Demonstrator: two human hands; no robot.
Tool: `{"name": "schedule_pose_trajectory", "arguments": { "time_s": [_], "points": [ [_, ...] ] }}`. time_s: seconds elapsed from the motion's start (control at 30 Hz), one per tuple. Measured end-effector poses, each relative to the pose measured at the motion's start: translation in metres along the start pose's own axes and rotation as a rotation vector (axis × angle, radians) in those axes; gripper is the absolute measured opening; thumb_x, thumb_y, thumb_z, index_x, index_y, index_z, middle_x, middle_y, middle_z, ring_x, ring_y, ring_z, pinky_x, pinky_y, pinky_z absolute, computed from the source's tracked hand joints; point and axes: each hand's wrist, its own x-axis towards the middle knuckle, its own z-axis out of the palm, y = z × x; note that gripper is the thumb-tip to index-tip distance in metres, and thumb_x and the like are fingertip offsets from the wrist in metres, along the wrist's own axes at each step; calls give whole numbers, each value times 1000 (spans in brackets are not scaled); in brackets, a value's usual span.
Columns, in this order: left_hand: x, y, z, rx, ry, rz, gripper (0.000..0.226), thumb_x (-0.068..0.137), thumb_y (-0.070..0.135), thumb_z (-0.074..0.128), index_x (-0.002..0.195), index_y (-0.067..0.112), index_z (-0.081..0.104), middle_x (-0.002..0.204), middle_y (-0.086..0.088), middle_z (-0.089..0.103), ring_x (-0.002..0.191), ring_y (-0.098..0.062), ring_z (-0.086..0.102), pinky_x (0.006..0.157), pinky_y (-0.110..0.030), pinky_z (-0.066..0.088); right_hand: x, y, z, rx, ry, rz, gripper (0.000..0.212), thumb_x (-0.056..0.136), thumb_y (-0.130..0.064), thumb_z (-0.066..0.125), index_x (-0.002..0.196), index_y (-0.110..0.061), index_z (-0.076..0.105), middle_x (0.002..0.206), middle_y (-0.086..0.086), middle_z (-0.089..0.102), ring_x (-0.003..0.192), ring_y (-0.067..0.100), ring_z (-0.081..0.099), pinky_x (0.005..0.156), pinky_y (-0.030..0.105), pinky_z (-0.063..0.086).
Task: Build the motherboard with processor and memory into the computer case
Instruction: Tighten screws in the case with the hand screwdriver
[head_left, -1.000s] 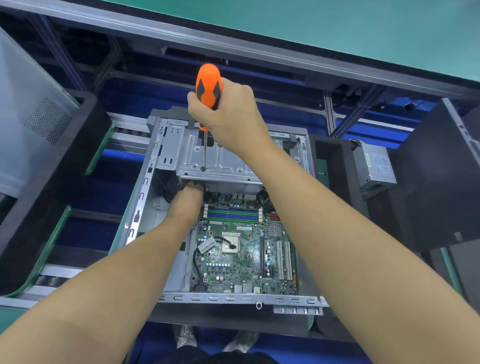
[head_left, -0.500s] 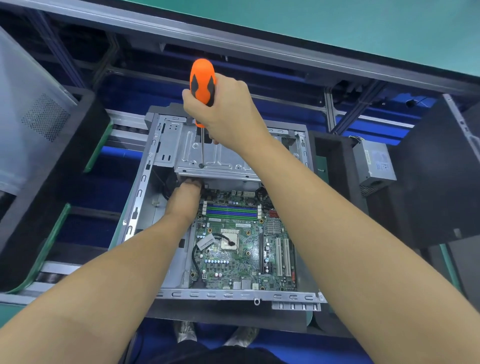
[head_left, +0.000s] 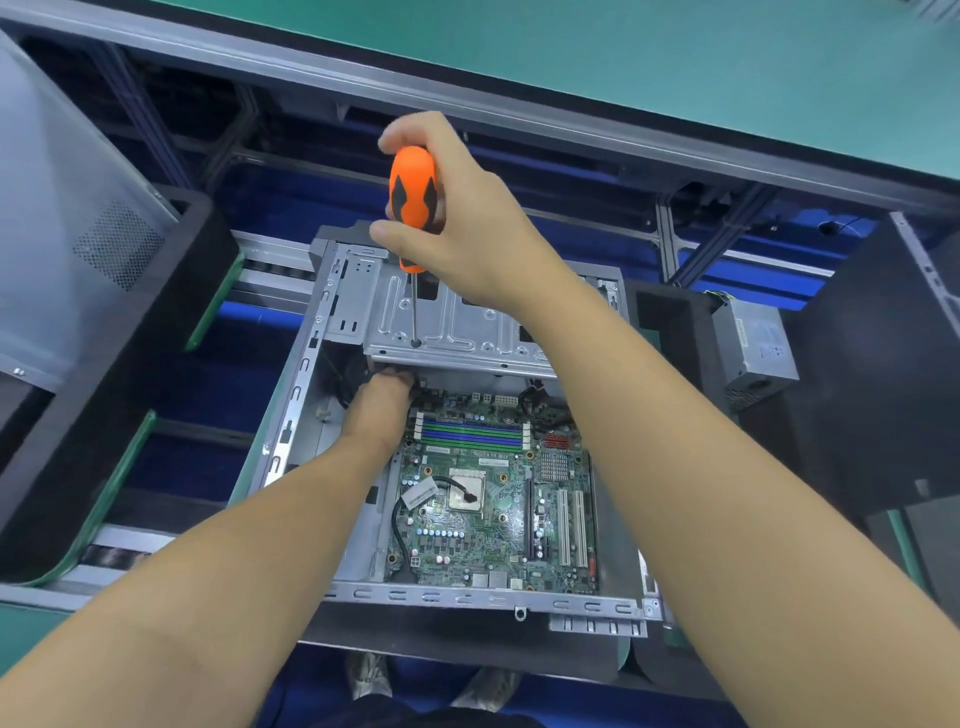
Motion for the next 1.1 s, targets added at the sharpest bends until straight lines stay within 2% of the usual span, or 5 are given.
{"name": "schedule_pose_trajectory", "arguments": {
  "time_s": [0.3, 0.43, 0.57, 0.77, 1.1],
  "points": [
    [-3, 3, -2, 17, -11, 1, 30, 80, -14, 55, 99, 8, 61, 94, -13, 66, 79, -32, 69, 60, -33, 49, -5, -13, -27, -276, -84, -136, 31, 98, -9, 57, 129, -14, 60, 122, 2, 62, 107, 16, 57, 93, 21, 44],
    [-2, 5, -1, -3, 0, -21, 32, 79, -17, 54, 98, 7, 63, 92, -13, 67, 79, -33, 69, 62, -35, 53, 3, -24, -35, -557, -121, -94, 31, 90, -46, 70, 106, -21, 64, 97, -7, 58, 89, 15, 52, 82, 35, 47],
    [-3, 5, -4, -2, -26, -24, 29, 82, -15, 51, 98, 7, 61, 90, -13, 66, 80, -31, 68, 62, -34, 50, 10, -40, -19, -804, -82, 2, 52, 93, -71, 46, 86, -20, 44, 73, -6, 43, 78, 28, 51, 62, 34, 33],
    [-5, 7, -10, 12, -52, -47, 25, 85, -11, 50, 99, 8, 59, 86, -10, 65, 75, -28, 66, 59, -32, 44, 8, -47, -19, -660, -169, -64, 22, 107, -20, 34, 104, -8, 52, 113, 11, 53, 89, 26, 48, 77, 38, 42],
    [-8, 12, -17, -67, -54, -79, 28, 85, -12, 48, 96, 7, 64, 86, -14, 68, 78, -31, 67, 65, -36, 52, 9, -61, -17, -660, -250, 104, 10, 103, -22, 35, 97, -14, 35, 87, -1, 36, 81, 26, 42, 70, 37, 30]
  ]
}}
